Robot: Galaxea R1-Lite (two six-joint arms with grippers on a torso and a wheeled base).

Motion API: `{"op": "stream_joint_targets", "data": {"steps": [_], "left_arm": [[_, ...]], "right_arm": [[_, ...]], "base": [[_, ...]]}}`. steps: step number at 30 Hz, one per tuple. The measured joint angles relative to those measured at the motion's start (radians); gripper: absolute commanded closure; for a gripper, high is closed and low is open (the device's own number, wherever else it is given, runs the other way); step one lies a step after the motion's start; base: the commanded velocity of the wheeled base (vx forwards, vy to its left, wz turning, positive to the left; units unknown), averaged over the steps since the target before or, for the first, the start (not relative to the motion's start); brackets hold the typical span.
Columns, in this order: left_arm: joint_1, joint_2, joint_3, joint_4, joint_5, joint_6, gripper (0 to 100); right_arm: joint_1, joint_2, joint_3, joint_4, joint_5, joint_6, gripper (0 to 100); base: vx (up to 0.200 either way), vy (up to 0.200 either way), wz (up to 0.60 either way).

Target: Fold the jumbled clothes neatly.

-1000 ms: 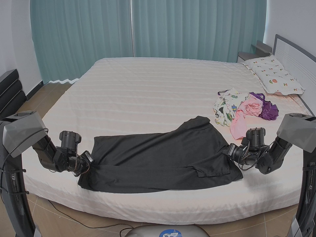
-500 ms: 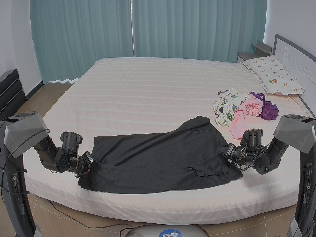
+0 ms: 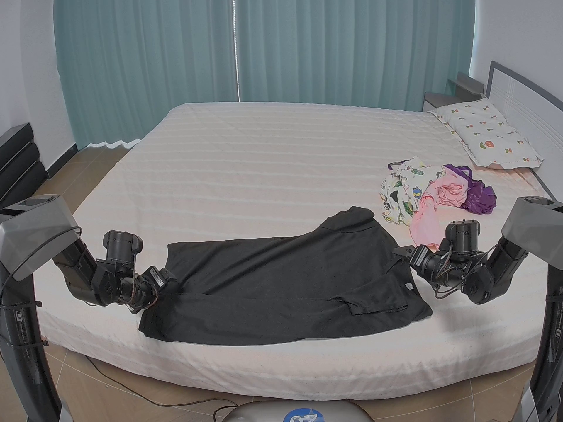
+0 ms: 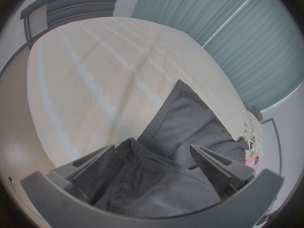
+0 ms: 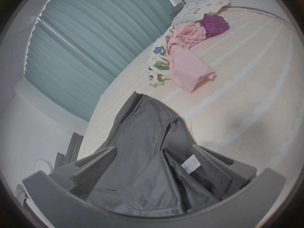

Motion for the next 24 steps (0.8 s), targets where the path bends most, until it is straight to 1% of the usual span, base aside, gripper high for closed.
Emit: {"op": "stream_joint_targets", "data": {"steps": [2,12,24], "left_arm": [[0.002,-0.004,0.001,0.000,0.000,0.000,0],[0.032,-0.023,0.002,0.000,-0.015,-0.005,0],[0.034,-0.023,-0.001,-0.003,-0.016,-0.007,0]], "right_arm": [[-0.005,-0.009,0.008,0.000,0.000,0.000,0],[-0.008,-0.040,0.030,0.002,-0.001,0.000,0],[-0.002,-0.043,0.032,0.001,0.000,0.000,0]], "base": [[0.000,0.000,0.00],[0.000,0.200,0.00],[0.000,0.000,0.00]]}}
